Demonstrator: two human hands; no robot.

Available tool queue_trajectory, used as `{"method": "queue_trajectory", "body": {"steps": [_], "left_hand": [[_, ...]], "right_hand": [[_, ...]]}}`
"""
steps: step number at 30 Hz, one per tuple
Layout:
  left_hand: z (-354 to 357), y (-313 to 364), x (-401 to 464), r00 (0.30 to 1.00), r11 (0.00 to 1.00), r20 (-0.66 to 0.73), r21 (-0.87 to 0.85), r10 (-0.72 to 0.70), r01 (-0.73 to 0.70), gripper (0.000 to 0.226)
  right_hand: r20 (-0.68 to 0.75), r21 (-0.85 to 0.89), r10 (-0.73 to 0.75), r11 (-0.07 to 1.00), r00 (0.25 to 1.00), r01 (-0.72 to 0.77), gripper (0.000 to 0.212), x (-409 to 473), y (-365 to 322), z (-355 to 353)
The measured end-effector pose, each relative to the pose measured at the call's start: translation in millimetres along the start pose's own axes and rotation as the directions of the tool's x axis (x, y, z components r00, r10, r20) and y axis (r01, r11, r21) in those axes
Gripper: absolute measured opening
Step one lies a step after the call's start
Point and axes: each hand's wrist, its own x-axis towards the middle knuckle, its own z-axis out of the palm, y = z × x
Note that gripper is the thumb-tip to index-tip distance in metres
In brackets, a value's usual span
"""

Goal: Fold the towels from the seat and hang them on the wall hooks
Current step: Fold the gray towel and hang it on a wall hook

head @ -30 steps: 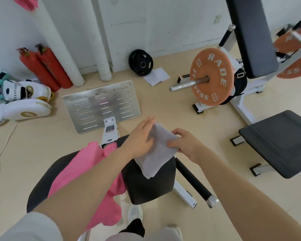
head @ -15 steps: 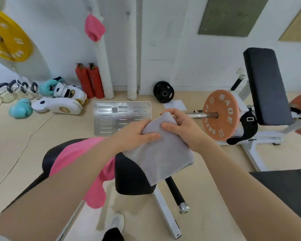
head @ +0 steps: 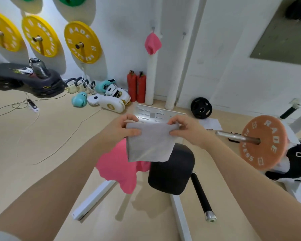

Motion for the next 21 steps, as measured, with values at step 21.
{"method": "queue_trajectory", "body": {"steps": [21], "left_hand": [[-412, -71, 6, 0.951, 0.808, -0.173, 0.579, 0.257, -0.113, 0.035]], "right_hand": [[-0.14, 0.123, 0.082, 0.99, 0.987, -0.065, 0.031, 219, -220, 338]]}}
